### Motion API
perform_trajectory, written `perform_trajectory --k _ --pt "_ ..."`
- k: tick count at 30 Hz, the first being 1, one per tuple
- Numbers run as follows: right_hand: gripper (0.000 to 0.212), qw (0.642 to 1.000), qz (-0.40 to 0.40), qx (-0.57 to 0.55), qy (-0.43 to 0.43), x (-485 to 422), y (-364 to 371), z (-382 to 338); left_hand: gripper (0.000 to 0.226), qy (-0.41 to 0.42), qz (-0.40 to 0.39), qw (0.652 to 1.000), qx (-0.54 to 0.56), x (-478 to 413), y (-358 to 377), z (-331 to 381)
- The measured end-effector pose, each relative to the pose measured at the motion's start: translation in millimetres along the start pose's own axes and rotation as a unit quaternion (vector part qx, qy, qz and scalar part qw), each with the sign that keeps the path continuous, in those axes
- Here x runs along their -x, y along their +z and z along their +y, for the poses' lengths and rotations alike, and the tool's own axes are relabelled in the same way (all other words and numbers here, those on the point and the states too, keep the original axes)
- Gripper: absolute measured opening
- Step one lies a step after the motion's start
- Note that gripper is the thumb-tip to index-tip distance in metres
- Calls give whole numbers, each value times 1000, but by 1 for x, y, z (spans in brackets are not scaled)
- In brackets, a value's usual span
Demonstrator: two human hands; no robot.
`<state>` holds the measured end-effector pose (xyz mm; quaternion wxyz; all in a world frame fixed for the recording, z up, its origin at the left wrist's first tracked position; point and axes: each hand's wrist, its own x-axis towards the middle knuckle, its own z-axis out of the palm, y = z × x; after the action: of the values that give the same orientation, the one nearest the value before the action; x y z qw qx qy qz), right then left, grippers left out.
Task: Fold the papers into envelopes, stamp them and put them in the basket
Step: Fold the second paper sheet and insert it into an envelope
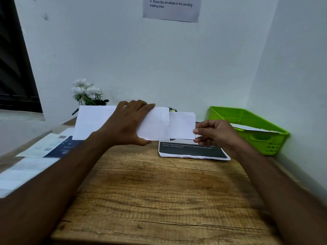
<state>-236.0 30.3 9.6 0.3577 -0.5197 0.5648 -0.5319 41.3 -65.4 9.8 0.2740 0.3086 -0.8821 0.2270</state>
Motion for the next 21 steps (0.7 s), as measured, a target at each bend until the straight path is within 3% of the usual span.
perform_trajectory --k 12,21 --pt "7 993 34 83 -74 6 27 7 103 17 -3 1000 -25 -3 3 26" --pt "8 994 36 62 -88 3 27 9 105 11 -11 999 -37 -4 3 29"
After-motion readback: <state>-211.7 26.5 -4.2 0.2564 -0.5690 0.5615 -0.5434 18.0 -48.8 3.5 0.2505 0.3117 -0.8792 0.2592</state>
